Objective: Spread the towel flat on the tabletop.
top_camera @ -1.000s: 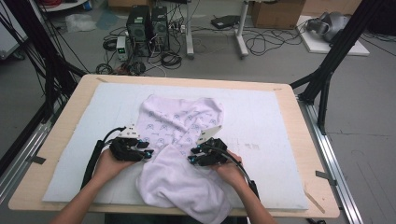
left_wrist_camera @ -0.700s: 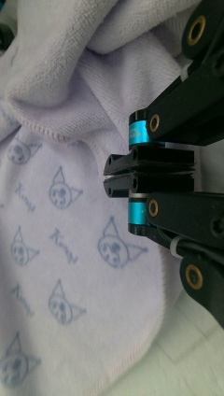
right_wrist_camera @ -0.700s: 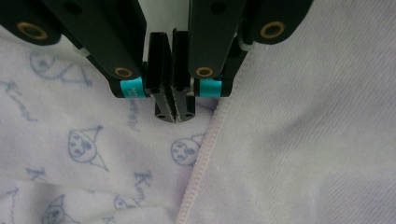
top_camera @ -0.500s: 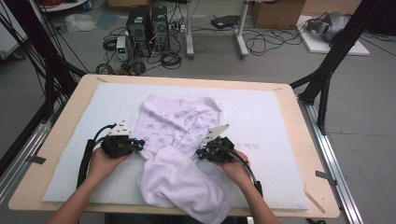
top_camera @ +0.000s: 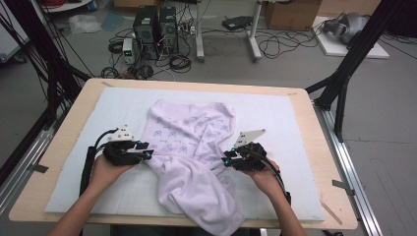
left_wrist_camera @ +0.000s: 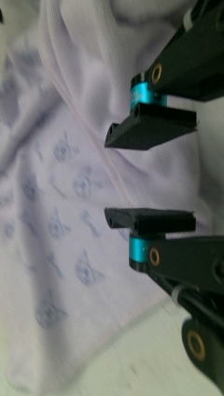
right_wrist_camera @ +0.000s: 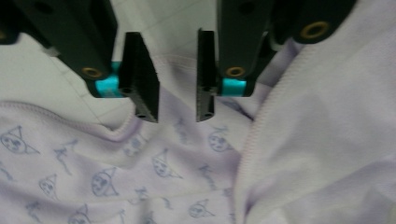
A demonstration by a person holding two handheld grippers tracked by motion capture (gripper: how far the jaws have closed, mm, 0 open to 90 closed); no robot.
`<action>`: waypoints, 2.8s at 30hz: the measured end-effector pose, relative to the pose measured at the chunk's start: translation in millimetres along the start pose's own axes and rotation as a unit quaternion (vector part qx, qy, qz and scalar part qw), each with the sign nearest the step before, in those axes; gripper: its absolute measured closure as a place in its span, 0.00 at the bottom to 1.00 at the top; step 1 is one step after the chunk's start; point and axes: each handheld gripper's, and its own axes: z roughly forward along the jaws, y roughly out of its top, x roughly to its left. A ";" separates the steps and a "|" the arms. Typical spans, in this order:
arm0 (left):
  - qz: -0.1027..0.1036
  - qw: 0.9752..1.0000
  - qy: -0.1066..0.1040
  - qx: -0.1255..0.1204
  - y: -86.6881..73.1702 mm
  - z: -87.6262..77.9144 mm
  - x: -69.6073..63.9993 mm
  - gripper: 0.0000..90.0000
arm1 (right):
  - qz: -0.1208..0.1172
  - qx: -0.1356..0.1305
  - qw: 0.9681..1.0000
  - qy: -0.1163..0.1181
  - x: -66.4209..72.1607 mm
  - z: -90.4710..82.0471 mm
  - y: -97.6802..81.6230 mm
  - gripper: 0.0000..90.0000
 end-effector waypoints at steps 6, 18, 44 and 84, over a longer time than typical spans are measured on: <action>0.031 0.999 -0.035 0.016 15.5 21.1 -21.8 0.54 | 0.012 -0.019 0.997 0.075 25.3 -0.2 -10.7 0.60; 0.028 0.997 -0.050 0.058 3.4 29.5 -18.9 0.77 | -0.018 0.022 0.991 0.127 51.5 19.7 -9.5 0.95; 0.093 0.980 -0.173 0.029 49.0 50.7 -79.0 0.45 | -0.026 -0.075 0.993 0.088 62.0 -20.8 9.5 0.73; 0.050 0.997 -0.047 0.032 -45.1 -52.0 -48.5 0.96 | -0.042 0.050 0.991 0.120 74.7 11.9 -27.6 0.80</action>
